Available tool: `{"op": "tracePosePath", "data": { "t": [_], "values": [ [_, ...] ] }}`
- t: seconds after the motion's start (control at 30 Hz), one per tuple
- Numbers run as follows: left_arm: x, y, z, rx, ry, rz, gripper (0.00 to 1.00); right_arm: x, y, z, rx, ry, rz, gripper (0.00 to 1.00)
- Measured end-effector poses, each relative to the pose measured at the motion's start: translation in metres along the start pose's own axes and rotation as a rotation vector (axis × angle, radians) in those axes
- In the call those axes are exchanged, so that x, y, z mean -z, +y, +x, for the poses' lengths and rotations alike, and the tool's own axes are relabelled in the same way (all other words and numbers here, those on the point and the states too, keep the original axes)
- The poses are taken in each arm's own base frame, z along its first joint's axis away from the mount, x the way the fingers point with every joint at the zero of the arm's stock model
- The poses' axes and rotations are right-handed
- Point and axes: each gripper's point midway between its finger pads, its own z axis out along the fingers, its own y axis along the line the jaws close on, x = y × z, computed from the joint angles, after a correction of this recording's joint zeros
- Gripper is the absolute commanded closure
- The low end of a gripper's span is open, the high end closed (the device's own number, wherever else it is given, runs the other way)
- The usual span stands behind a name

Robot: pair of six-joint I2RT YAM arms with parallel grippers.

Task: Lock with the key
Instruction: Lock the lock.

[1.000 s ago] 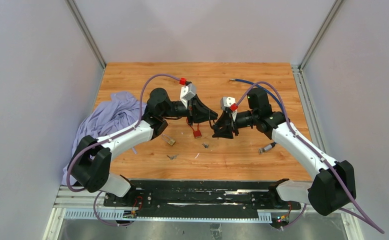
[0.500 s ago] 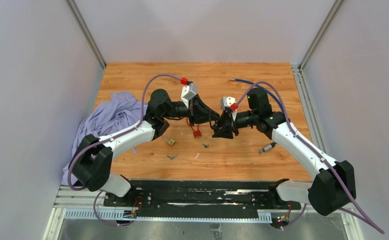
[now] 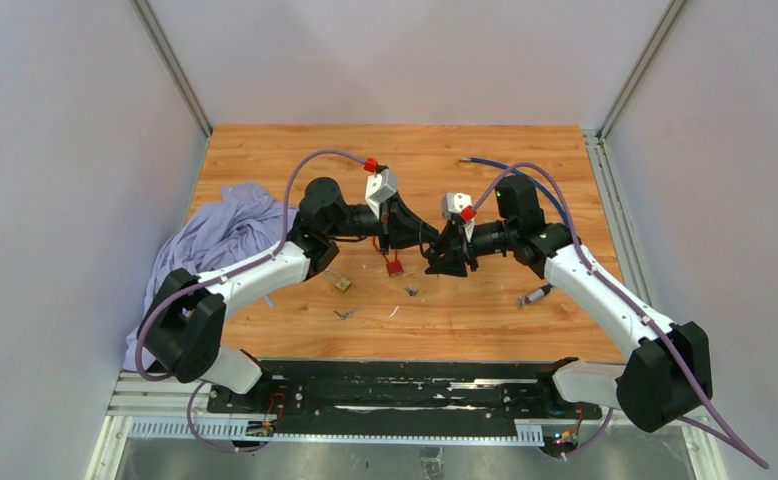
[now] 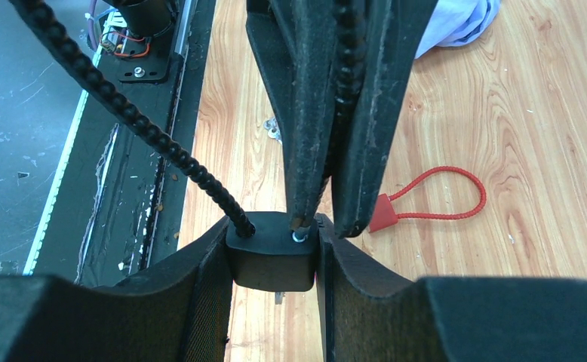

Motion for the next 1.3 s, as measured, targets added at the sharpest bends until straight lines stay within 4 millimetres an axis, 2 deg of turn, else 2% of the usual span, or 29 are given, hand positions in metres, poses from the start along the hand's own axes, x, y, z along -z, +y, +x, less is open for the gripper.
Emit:
{"op": "tracePosePath", "data": {
  "t": [0.77, 1.3],
  "values": [
    [0.002, 0.009, 0.012, -0.033, 0.017, -0.035, 1.0, 0.003, -0.01, 0.006, -0.075, 0.042, 0.077, 0.99],
    [-0.007, 0.019, 0.026, 0.001, 0.024, -0.084, 1.0, 0.007, -0.015, 0.019, -0.118, 0.096, 0.129, 0.99]
  ]
}}
